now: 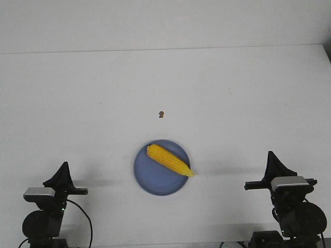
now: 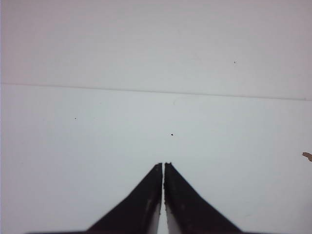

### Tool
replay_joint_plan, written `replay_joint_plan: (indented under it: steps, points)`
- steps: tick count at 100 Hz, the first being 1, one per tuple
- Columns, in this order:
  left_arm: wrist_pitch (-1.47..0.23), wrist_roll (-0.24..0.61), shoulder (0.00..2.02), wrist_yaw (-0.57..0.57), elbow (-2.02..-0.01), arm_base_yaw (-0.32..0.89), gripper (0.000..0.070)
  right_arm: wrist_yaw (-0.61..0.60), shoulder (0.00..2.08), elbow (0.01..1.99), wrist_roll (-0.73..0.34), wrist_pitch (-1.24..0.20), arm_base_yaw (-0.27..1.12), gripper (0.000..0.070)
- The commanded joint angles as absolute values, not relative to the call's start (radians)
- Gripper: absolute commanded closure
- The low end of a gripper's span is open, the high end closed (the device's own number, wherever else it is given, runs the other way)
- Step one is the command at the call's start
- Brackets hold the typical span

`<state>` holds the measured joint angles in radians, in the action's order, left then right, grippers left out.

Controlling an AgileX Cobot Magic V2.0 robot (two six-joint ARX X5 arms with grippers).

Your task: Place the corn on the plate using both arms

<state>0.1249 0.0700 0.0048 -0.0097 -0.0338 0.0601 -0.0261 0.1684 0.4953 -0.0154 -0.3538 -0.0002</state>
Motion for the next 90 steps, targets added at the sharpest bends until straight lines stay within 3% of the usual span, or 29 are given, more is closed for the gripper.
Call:
replay_joint_plan:
  steps: [1, 37, 64, 90]
  points:
    - [0.136, 0.072, 0.003, -0.008, -0.014, 0.059, 0.0684, -0.026, 0.171, 0.505, -0.026, -0.343, 0.001, 0.0698]
    - [0.136, 0.072, 0.003, -0.008, -0.014, 0.059, 0.0684, 0.002, 0.140, 0.476, 0.006, -0.324, 0.000, 0.0697]
    - [0.136, 0.072, 0.003, -0.008, -0.014, 0.059, 0.0684, 0.001, -0.001, 0.287, 0.000, -0.159, 0.001, 0.0698]
    - [0.136, 0.072, 0.003, -0.008, -0.014, 0.059, 0.0684, -0.027, 0.001, 0.170, -0.001, -0.020, 0.001, 0.0698]
